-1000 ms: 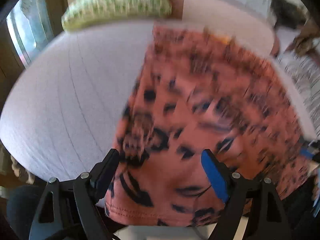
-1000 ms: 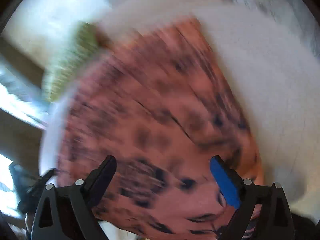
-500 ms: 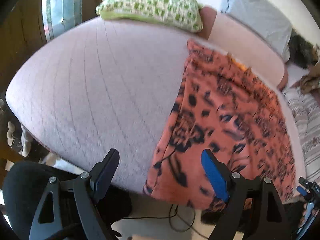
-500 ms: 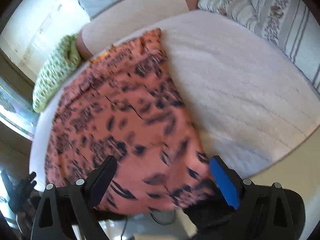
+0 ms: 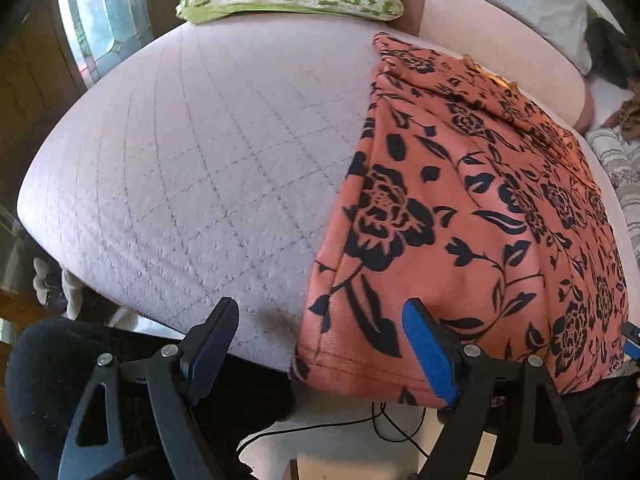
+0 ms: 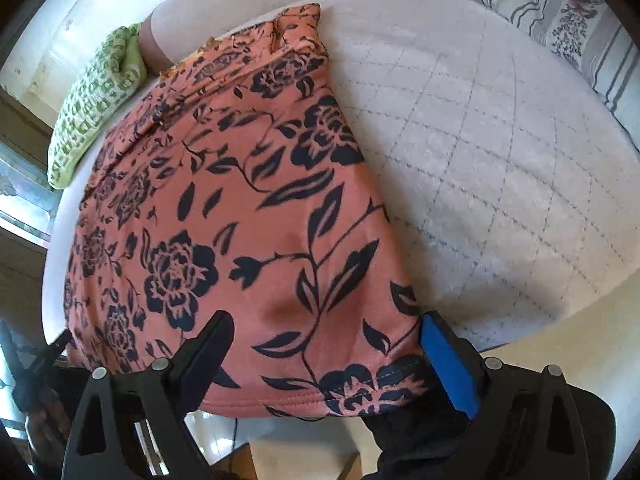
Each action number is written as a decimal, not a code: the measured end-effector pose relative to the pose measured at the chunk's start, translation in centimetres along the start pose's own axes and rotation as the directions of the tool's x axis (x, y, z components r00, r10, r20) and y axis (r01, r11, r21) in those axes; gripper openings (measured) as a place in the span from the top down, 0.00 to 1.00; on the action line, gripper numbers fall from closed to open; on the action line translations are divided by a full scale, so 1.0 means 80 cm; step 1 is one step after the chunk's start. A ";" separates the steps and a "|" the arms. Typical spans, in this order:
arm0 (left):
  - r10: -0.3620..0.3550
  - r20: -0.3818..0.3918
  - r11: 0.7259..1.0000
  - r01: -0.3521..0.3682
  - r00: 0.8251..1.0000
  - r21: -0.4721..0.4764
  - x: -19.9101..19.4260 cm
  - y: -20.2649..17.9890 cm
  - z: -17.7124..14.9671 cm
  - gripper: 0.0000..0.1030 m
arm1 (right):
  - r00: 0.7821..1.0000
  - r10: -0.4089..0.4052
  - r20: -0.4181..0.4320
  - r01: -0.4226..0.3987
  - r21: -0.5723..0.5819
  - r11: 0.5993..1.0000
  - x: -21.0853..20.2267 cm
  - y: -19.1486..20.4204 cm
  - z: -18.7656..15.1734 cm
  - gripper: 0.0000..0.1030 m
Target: Fold small clothes
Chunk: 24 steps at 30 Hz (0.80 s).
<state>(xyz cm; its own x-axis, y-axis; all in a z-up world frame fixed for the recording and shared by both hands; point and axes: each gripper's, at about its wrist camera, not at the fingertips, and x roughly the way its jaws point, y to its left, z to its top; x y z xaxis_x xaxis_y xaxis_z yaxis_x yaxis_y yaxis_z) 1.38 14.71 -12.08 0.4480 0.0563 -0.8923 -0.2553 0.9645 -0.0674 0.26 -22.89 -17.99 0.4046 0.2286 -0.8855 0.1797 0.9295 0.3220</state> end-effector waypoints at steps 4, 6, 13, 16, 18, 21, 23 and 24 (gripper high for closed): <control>-0.003 -0.025 1.000 0.003 1.000 -0.006 0.009 0.001 0.001 0.18 | 1.000 0.003 -0.005 -0.003 0.011 1.000 0.001 -0.001 -0.001 0.08; -0.007 -0.024 1.000 0.007 1.000 -0.008 0.011 0.002 0.001 0.18 | 1.000 -0.004 -0.008 0.004 0.006 1.000 0.003 0.002 0.000 0.08; -0.017 -0.011 1.000 0.017 1.000 -0.011 0.001 0.003 0.001 0.18 | 1.000 0.002 0.026 -0.002 0.029 1.000 -0.007 0.004 0.004 0.22; -0.027 0.055 1.000 0.027 0.998 -0.009 -0.022 0.000 0.007 0.18 | 0.993 -0.021 0.115 0.017 0.031 0.999 -0.027 0.004 0.004 0.22; -0.004 0.096 1.000 0.001 0.995 0.029 -0.027 -0.009 0.010 0.18 | 0.990 -0.037 0.139 0.036 0.011 0.999 -0.031 0.006 0.008 0.21; 0.014 -0.021 0.998 -0.012 1.000 0.066 0.011 -0.016 0.008 0.18 | 0.998 -0.034 0.048 0.034 0.001 0.999 -0.005 0.006 0.012 0.22; 0.005 -0.012 0.998 -0.005 1.000 0.056 0.011 -0.016 0.006 0.21 | 0.998 -0.053 0.017 0.053 -0.011 0.999 0.006 0.008 0.012 0.22; -0.009 -0.007 0.997 0.009 1.000 0.070 0.009 -0.019 0.007 0.32 | 0.999 -0.050 0.021 0.051 -0.021 0.998 0.004 0.010 0.011 0.29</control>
<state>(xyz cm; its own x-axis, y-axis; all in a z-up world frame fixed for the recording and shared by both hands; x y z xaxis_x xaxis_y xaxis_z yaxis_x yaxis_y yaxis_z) 2.56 13.44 -12.34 0.4440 0.0459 -0.8949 -0.1903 0.9807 -0.0441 1.33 -22.29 -17.74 0.4133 0.1754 -0.8935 0.1816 0.9457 0.2696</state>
